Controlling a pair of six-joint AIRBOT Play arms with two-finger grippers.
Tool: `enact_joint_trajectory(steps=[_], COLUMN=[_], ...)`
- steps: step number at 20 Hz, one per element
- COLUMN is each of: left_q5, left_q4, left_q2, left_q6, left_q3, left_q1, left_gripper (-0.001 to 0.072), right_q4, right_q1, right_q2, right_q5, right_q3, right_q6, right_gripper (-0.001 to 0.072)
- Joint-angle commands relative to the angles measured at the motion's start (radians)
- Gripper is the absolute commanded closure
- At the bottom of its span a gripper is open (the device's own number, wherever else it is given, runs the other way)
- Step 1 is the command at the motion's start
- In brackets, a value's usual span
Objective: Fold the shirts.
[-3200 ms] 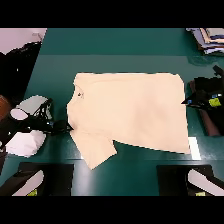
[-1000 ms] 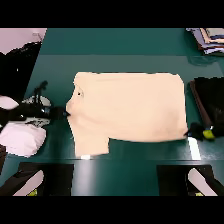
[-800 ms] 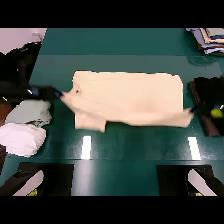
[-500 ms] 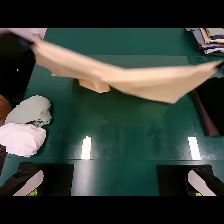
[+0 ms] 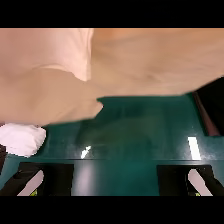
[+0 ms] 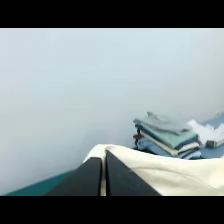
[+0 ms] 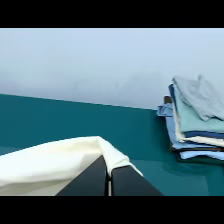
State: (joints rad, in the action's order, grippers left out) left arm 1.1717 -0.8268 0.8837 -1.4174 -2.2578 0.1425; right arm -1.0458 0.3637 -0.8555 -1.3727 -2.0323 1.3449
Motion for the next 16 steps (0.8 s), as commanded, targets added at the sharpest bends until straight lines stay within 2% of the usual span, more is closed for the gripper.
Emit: enact_joint_trajectory(steps=[1, 4, 7, 10, 13, 16], left_q5=[-0.056, 0.045, 0.099, 0.148, 0.121, -0.005], left_q4=[0.004, -0.027, -0.029, -0.03, -0.03, -0.016], left_q2=[-0.034, -0.026, 0.013, 0.137, 0.317, 0.523], left_q6=[-0.023, -0.027, -0.023, 0.008, 0.048, 0.064], left_q3=[-0.039, 0.115, 0.435, 0.698, 0.842, 0.853], left_q1=[0.001, 0.001, 0.001, 0.001, 0.001, 0.001], left_gripper=[0.068, 0.068, 0.0679, 0.0679, 0.0679, 0.0679], right_q4=[0.0, 0.029, 0.039, -0.109, -0.222, -0.222], right_q1=[0.122, 0.09, -0.036, -0.215, -0.334, -0.374], right_q2=[0.082, 0.023, -0.153, -0.388, -0.639, -0.845], right_q5=[0.014, -0.039, -0.15, -0.251, -0.326, -0.275], right_q3=[0.068, 0.112, 0.111, 0.111, 0.11, 0.11], right_q6=[0.001, 0.001, 0.001, 0.01, 0.025, 0.035], right_gripper=[0.0698, 0.0698, 0.0698, 0.0698, 0.0698, 0.0698])
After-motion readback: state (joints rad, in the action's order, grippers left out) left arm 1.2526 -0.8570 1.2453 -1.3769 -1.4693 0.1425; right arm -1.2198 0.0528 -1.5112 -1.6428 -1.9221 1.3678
